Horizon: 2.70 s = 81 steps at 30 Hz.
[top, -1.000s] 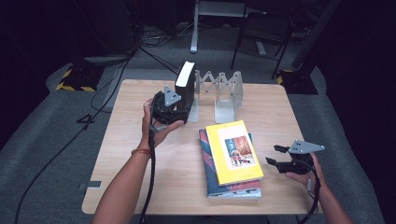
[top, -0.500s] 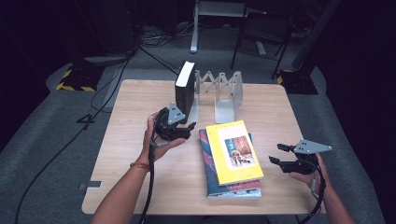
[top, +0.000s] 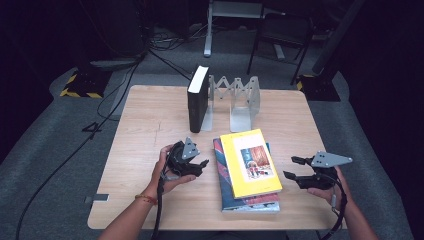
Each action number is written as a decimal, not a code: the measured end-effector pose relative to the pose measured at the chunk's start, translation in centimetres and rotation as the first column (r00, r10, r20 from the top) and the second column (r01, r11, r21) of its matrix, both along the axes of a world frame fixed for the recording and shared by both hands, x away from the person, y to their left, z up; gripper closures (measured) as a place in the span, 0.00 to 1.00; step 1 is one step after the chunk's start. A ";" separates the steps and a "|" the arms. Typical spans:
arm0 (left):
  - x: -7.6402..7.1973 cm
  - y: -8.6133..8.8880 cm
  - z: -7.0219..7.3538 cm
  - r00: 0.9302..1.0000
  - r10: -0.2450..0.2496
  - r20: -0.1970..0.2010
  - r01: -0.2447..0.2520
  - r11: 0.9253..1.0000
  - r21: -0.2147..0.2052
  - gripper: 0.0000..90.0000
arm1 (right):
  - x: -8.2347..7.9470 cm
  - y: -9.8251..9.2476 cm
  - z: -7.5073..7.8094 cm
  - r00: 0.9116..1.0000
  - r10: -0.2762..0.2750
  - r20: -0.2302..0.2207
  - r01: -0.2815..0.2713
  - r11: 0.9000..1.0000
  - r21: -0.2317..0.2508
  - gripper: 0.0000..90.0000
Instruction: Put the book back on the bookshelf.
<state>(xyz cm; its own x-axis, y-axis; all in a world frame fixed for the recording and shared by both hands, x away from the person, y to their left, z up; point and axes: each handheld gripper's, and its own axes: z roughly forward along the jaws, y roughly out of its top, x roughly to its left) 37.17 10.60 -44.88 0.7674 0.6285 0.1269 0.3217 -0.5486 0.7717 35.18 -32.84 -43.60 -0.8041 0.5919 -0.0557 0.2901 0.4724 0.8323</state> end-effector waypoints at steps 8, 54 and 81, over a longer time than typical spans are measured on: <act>-1.3 -1.1 -0.5 0.999 -0.051 -0.017 0.050 0.999 -0.013 0.32 | -0.6 1.6 0.2 0.998 0.055 -0.008 -0.055 0.999 0.001 0.39; -0.8 -2.3 -2.5 0.995 -0.084 -0.044 0.085 0.996 0.022 0.33 | 1.5 5.4 -1.1 0.979 0.082 -0.187 -0.088 0.996 -0.022 0.20; 0.1 -3.1 -2.5 0.996 -0.079 -0.039 0.079 0.997 -0.007 0.35 | 4.1 8.5 0.2 0.974 0.074 -0.212 -0.099 0.989 -0.110 0.42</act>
<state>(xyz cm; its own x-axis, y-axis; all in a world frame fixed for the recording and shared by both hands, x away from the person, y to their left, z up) 37.23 7.51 -47.39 0.8189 0.5665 0.0923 0.3077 -0.5690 0.7626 39.26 -24.37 -43.43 -0.8532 0.5190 0.0518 0.4041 0.5949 0.6948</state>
